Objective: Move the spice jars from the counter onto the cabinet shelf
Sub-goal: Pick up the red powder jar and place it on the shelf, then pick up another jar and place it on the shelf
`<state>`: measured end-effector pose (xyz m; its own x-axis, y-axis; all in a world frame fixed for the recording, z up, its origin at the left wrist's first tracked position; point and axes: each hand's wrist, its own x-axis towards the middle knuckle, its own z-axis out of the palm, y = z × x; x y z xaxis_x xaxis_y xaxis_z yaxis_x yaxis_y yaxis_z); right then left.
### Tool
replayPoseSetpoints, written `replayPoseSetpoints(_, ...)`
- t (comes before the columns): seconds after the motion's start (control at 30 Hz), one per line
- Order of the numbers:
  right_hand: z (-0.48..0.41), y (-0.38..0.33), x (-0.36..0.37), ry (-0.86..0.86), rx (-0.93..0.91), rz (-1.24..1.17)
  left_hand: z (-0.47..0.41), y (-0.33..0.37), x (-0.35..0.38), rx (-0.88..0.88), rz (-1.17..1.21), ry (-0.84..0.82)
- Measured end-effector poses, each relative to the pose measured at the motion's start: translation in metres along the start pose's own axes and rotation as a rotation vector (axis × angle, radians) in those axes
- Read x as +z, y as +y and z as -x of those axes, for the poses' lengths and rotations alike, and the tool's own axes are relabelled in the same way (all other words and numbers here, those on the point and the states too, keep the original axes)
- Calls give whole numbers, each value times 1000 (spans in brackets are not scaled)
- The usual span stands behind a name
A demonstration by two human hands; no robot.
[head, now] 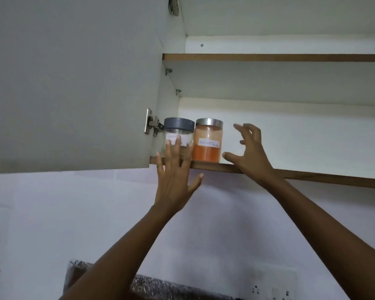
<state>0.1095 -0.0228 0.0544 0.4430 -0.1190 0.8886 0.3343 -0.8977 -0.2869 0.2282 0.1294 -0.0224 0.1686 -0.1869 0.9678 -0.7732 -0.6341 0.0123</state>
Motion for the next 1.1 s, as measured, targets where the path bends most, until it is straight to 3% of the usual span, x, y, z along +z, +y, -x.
replayPoseSetpoints(0.13, 76, -18, -47, -67, -35, -2, 54, 67, -27, 130, 241, 93)
replayPoseSetpoints(0.27, 158, -23, -88, -206, 51, -19, 119, 129, -53, 99, 428, -7)
replayPoseSetpoints(0.4, 253, -20, -134, -250, 197, -53, 206, 190, -79, -36, 605, -187)
replayPoseSetpoints(0.57, 381, -11, -171, -292, 409, -118, 302, 249, -106, -68, 710, -439)
replayPoseSetpoints(0.77, 519, -9, -200, -432, 776, -157, 403, 299, -142, -21, 745, -898)
replayPoseSetpoints(0.87, 581, -9, -206, -508, 926, -173, 458, 319, -158, 89, 699, -1083)
replayPoseSetpoints(0.97, 631, -17, -214, -621, 989, -197, 505, 333, -178, 218, 713, -1194)
replayPoseSetpoints(1.1, 678, -25, -221, -753, 1073, -279, 536, 342, -202, 196, 663, -1303)
